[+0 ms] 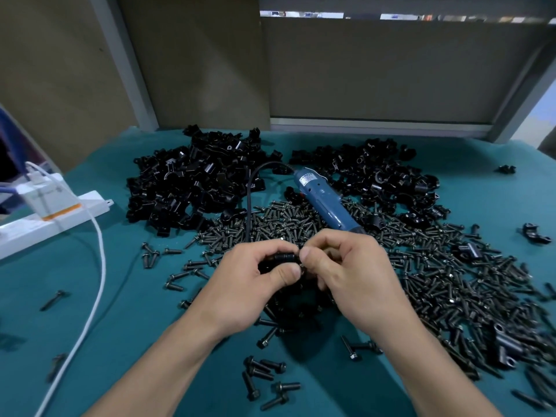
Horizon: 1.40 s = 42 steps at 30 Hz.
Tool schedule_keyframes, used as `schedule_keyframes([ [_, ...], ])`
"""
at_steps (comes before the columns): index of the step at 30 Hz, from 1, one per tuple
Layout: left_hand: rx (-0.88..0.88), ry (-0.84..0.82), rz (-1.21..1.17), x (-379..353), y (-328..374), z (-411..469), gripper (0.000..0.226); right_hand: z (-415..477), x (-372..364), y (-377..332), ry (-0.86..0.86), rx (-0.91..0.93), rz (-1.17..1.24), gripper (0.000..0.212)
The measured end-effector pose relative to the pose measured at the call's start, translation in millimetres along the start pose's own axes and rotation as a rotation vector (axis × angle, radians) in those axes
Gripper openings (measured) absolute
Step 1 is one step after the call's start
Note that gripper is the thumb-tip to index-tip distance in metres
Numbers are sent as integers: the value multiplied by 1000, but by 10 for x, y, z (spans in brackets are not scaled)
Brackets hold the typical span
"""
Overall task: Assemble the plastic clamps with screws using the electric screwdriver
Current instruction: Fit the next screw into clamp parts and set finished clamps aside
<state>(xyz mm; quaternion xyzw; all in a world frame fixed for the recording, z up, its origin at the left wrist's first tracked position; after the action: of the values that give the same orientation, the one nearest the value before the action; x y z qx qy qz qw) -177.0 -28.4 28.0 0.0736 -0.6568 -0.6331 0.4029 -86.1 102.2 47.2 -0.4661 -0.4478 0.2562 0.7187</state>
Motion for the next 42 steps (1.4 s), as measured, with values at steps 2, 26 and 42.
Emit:
schedule_keyframes([
  [2, -13, 12, 1, 0, 6, -10, 16, 1, -48, 3, 36, 15, -16, 38],
  [26, 9, 49, 165, 5, -8, -15, 18, -19, -44, 66, 34, -53, -71, 27],
  [42, 0, 24, 157, -14, 10, -18, 15, 2, -57, 110, -76, -108, 24, 19],
])
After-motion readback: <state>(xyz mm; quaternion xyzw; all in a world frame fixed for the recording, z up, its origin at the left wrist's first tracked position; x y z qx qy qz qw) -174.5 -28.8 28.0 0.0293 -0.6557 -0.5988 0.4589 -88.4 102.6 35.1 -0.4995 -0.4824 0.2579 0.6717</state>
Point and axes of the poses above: each hand's wrist, its own z-axis towards the middle knuckle, its own x-axis out of the back of the hand, y = z × x, the point moved 7 cm from there along z, towards the middle knuckle, and after that the axes turned 3 degrees about z, right-handed, at the moved point
